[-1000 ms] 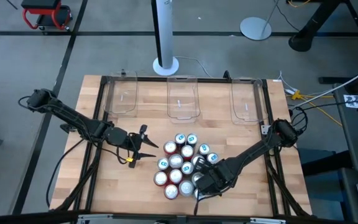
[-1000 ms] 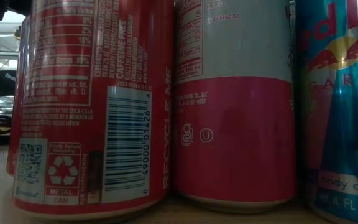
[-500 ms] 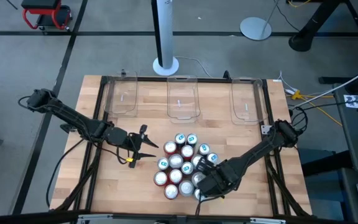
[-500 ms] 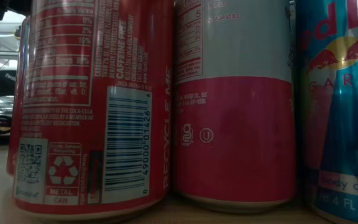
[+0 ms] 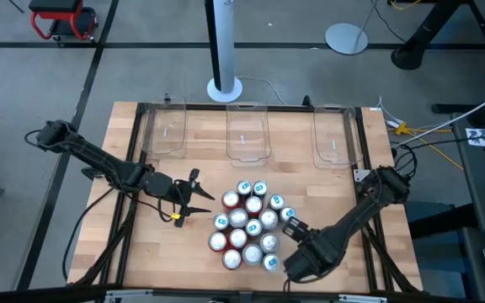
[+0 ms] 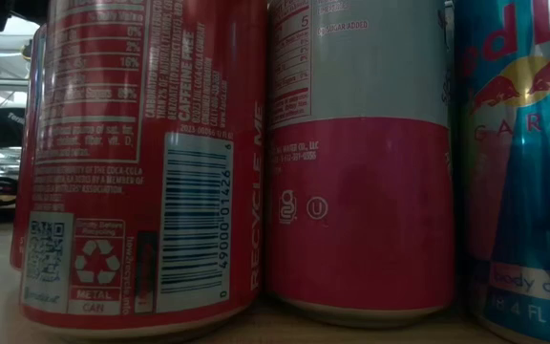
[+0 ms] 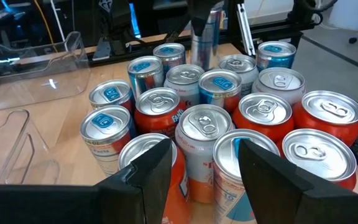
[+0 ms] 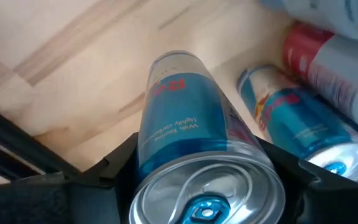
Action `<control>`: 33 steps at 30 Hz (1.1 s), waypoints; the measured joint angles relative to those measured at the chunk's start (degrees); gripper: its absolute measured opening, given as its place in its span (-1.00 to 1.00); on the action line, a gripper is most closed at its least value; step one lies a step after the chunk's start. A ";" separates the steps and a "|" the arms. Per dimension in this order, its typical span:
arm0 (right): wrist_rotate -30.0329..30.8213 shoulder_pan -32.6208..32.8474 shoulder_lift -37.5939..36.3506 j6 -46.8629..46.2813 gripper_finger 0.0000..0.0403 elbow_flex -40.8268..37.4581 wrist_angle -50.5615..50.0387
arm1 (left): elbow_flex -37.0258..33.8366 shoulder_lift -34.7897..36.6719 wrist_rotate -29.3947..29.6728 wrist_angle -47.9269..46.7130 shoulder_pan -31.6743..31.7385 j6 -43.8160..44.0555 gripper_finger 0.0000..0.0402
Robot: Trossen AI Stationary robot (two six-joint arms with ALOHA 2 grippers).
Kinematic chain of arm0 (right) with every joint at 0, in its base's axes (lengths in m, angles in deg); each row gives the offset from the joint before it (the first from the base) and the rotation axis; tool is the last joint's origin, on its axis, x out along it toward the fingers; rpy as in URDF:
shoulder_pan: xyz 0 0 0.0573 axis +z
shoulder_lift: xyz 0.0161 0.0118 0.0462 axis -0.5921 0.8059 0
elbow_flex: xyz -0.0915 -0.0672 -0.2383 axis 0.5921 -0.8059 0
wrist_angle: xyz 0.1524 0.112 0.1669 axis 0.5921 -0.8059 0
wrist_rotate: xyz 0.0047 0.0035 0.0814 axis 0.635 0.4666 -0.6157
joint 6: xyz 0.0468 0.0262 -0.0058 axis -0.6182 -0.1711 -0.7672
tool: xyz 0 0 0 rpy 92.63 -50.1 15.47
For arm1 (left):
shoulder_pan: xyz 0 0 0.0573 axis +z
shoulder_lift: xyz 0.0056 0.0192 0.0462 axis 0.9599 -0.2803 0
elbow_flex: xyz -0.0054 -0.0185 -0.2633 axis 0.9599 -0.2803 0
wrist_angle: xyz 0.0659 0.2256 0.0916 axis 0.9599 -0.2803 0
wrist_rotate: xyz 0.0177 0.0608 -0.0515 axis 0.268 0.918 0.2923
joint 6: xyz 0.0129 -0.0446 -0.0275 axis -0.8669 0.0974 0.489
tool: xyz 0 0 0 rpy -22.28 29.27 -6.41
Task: Sort soda cans
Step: Put the blue soda can into the top right transparent bin
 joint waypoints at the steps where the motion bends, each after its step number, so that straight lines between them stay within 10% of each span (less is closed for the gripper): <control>1: 0.28 0.40 -0.24 -0.90 0.13 -0.12 0.48 | 0.00 0.00 0.00 0.00 0.00 -0.02 -0.13; 20: 7.69 0.78 -18.56 -13.15 0.13 -13.80 0.09 | 0.00 0.02 0.02 0.09 0.00 -0.60 -0.13; 33: 12.60 -10.51 -30.23 -13.21 0.13 -22.04 0.14 | 0.00 0.02 0.01 0.52 0.04 -0.44 -0.13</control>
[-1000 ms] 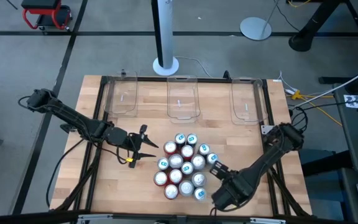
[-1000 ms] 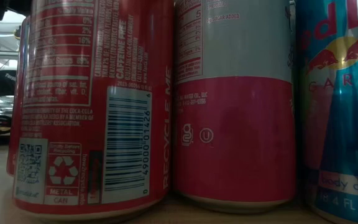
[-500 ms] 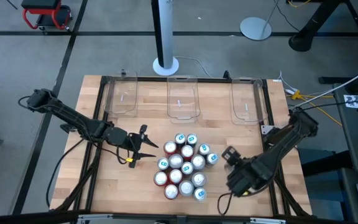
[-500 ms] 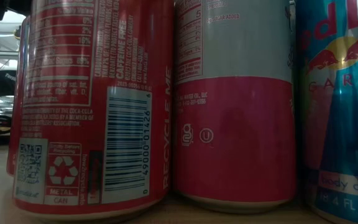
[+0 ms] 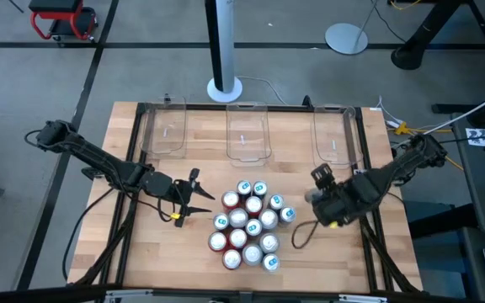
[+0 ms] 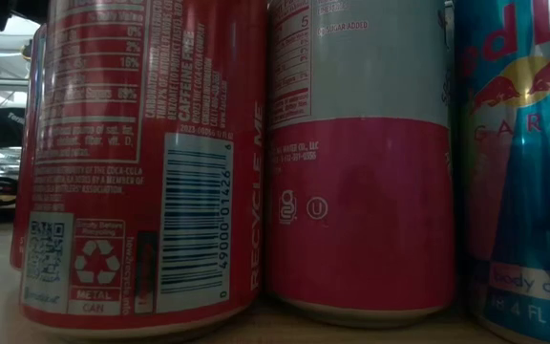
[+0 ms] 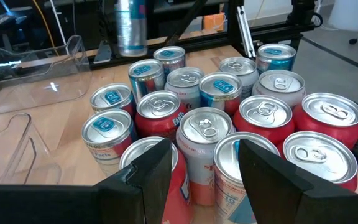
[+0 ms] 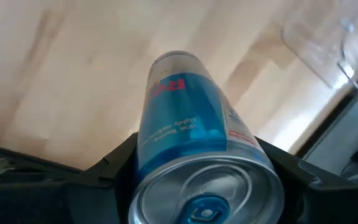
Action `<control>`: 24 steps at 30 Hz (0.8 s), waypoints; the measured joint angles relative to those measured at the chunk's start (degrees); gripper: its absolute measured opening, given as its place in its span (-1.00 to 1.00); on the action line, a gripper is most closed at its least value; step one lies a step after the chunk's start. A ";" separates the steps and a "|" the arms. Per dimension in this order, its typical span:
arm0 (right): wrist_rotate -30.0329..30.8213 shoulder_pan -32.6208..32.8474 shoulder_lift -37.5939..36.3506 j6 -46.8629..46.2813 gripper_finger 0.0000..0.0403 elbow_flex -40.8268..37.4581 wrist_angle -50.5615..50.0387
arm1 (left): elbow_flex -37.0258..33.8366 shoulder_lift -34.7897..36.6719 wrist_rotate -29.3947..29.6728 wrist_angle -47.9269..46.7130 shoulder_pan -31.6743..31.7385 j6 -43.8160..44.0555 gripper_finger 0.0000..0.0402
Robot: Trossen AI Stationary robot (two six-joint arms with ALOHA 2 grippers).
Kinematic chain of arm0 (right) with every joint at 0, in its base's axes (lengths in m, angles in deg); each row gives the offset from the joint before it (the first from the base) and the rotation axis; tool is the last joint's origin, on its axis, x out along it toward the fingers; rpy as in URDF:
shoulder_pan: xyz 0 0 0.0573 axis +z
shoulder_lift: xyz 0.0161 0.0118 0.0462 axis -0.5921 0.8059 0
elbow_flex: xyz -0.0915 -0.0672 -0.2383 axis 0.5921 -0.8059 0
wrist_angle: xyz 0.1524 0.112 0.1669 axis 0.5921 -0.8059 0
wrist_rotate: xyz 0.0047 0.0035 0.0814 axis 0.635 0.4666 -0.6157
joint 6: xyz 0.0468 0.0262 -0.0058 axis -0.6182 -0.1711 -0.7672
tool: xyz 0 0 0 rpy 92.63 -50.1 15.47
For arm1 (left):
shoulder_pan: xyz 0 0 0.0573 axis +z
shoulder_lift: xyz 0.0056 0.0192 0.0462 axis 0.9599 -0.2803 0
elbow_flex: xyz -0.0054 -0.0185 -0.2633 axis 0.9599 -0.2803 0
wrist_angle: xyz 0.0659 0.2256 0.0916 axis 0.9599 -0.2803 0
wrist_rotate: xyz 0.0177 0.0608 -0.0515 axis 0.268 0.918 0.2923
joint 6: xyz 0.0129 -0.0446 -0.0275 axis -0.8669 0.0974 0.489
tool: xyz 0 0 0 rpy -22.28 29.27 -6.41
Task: Sort soda cans
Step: Put the blue soda can into the top right transparent bin
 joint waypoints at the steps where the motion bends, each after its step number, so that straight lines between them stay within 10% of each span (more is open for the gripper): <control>1: 0.24 -1.41 -0.44 0.13 0.13 -0.19 0.06 | 0.00 0.00 -0.01 0.00 0.00 0.00 -0.13; 24: 5.43 -42.89 -3.50 24.29 0.13 -0.23 0.02 | 0.00 -0.02 0.00 0.00 -0.02 -0.24 -0.13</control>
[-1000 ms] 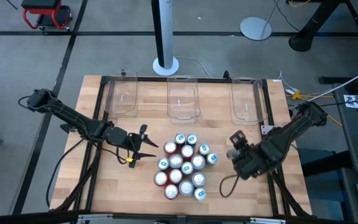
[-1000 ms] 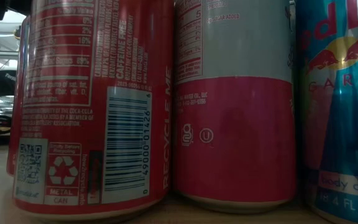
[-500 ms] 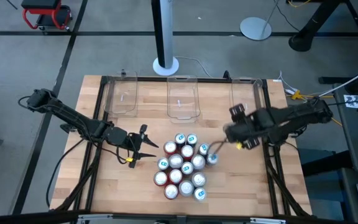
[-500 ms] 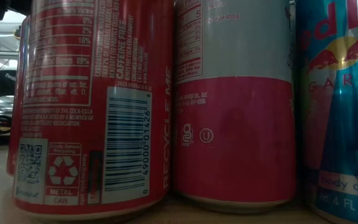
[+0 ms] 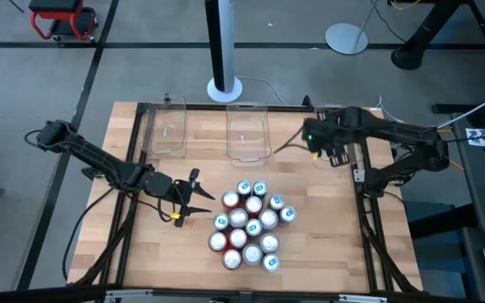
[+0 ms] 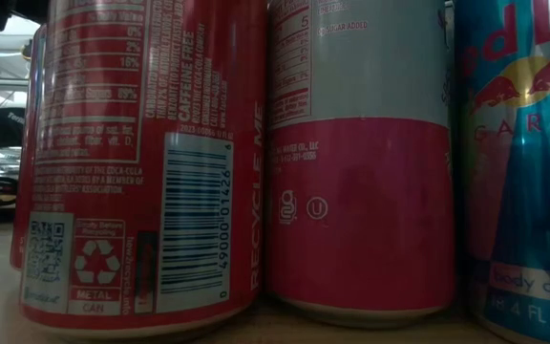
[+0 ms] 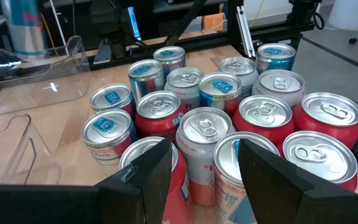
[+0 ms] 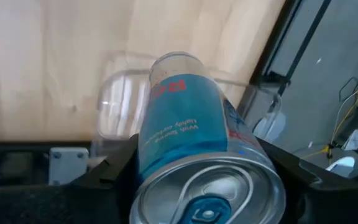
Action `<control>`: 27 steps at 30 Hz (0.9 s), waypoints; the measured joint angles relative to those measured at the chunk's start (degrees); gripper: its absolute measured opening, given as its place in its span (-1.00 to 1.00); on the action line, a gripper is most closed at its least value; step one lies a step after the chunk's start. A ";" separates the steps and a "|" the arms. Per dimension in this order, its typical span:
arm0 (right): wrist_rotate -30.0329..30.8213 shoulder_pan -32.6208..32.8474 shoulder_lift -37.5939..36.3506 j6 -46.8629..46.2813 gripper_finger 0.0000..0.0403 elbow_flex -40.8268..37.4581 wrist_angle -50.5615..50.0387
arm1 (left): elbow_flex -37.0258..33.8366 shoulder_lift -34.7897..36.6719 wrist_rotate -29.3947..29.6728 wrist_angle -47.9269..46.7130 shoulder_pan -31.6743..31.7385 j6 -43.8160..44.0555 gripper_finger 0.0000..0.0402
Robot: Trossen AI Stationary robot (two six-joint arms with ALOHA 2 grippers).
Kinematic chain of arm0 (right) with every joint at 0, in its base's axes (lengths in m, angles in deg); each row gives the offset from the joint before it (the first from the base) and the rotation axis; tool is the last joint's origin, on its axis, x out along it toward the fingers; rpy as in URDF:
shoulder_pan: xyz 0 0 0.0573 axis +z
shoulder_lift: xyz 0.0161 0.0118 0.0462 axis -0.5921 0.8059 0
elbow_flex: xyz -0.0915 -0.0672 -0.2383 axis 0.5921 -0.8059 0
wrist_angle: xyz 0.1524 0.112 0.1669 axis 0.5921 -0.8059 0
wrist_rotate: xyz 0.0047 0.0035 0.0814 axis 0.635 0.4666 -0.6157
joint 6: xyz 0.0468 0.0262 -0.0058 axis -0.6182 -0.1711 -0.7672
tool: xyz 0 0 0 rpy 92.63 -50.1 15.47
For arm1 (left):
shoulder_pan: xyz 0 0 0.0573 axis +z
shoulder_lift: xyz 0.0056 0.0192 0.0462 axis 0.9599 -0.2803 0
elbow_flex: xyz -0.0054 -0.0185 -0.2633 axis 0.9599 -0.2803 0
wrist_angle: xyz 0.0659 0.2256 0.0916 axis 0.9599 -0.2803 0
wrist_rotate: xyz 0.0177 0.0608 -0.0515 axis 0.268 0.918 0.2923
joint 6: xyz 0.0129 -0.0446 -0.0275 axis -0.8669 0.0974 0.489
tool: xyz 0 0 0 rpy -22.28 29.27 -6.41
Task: Sort soda cans
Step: Put the blue soda can into the top right transparent bin
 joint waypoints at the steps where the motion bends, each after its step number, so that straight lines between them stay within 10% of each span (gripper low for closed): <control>1: 0.01 -1.63 0.00 1.00 0.13 0.00 -0.02 | 0.00 0.00 -0.01 -0.02 0.00 0.00 -0.13; 27: -1.27 -27.29 2.65 12.12 0.13 0.01 9.04 | 0.00 -0.02 0.01 0.05 0.02 -0.45 -0.13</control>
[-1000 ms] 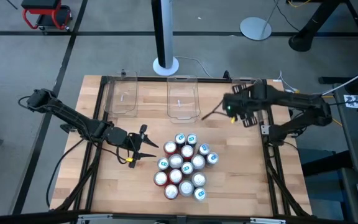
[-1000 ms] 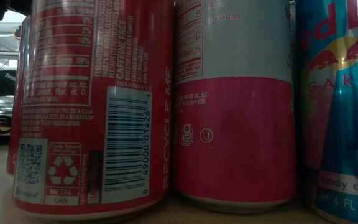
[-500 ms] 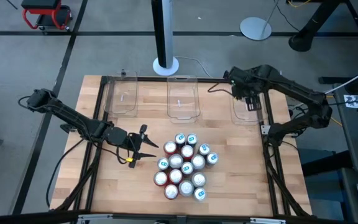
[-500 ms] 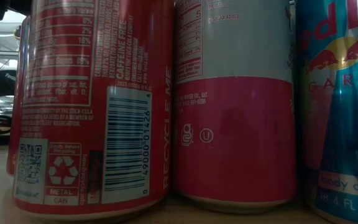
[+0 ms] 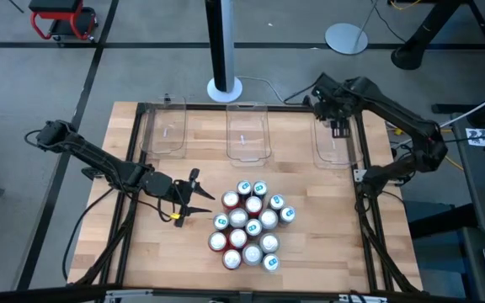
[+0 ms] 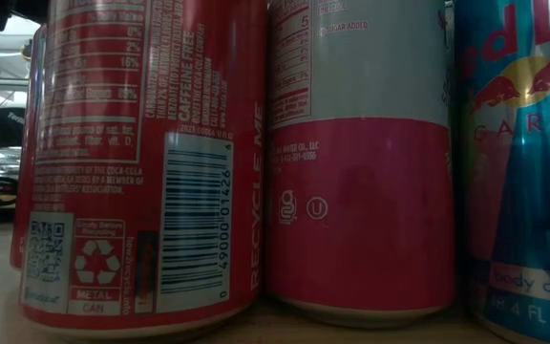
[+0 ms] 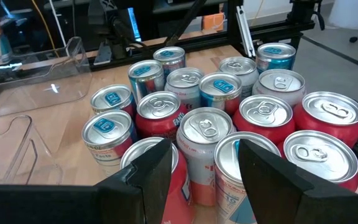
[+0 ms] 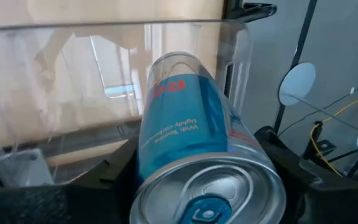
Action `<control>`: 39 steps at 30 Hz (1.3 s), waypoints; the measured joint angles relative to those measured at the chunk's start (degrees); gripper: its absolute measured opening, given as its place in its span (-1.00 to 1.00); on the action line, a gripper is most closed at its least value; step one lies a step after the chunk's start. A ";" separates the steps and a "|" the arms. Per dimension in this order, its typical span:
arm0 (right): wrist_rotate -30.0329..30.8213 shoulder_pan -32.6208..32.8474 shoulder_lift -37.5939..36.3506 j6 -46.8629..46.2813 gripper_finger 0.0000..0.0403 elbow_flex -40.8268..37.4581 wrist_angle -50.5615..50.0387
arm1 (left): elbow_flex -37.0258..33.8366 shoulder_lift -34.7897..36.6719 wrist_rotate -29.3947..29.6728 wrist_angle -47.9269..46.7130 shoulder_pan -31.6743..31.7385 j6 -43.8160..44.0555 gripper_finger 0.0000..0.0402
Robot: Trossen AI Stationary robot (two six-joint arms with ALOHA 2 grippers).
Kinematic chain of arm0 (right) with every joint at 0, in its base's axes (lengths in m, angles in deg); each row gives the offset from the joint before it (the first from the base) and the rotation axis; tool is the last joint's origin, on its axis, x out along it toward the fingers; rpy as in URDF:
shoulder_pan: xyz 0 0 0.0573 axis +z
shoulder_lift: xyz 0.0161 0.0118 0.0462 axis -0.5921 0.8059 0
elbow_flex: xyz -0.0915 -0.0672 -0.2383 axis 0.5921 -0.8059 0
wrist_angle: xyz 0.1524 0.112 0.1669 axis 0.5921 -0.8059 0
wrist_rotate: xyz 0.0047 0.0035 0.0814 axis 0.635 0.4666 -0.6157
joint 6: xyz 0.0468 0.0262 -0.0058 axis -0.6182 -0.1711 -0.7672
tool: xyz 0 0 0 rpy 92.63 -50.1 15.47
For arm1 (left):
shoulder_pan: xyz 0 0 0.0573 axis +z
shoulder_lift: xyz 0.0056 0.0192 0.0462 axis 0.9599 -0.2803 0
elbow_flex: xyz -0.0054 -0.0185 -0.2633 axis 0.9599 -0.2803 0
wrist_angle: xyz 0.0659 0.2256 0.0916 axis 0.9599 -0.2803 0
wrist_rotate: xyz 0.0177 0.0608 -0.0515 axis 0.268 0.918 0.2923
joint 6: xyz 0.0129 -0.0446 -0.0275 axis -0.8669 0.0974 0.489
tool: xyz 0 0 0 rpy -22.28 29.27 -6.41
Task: Sort soda cans
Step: Put the blue soda can into the top right transparent bin
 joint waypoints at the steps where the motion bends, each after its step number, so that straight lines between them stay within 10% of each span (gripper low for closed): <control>1: -0.27 -0.57 0.52 0.30 0.13 -0.01 1.01 | 0.00 0.00 0.00 -0.01 0.00 0.00 -0.13; 39: -4.86 -8.47 20.27 5.15 0.23 0.08 13.62 | 0.00 0.00 0.02 -0.25 0.00 1.93 -0.13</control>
